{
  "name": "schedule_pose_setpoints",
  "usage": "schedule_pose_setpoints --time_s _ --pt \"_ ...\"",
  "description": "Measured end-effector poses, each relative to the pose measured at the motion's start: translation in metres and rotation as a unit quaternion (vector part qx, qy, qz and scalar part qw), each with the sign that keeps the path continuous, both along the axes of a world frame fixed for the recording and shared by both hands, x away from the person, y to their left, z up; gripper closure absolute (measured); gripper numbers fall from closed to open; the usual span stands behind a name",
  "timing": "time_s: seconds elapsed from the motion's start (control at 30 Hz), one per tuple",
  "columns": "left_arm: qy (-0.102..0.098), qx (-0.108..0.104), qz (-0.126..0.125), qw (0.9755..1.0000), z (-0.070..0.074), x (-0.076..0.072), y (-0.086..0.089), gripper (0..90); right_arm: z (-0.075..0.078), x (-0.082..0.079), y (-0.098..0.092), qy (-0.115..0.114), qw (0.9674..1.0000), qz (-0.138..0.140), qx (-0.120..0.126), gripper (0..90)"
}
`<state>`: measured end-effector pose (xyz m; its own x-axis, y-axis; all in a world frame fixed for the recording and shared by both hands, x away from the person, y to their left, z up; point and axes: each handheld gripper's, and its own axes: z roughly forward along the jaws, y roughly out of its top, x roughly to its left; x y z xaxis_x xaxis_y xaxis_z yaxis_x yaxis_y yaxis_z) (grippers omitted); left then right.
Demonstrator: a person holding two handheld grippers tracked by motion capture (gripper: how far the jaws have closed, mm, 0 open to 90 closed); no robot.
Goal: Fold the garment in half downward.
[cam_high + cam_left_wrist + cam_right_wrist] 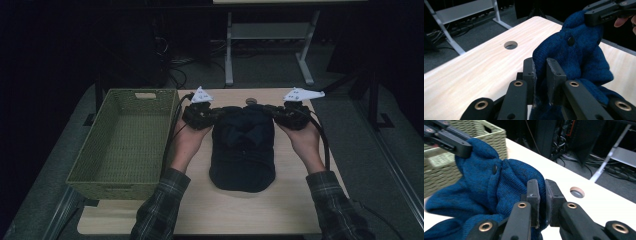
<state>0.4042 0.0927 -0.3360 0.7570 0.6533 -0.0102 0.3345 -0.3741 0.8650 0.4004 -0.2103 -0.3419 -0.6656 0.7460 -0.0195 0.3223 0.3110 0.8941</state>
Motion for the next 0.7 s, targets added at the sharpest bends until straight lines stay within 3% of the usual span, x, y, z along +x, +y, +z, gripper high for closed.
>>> schedule_pose_setpoints --time_s 0.23,0.5,0.7 --pt "0.008 0.018 -0.012 0.9997 -0.009 -0.024 0.004 78.7 -0.011 -0.026 0.001 0.007 0.9998 0.019 -0.001 81.5" --pt "0.024 0.014 -0.014 0.9995 -0.024 -0.035 0.005 78.4 -0.024 -0.038 0.002 0.023 0.9994 0.027 0.004 81.5" --pt "0.037 0.023 -0.021 0.9988 -0.038 -0.038 0.004 78.3 -0.039 -0.044 0.001 0.039 0.9988 0.031 0.000 81.5"
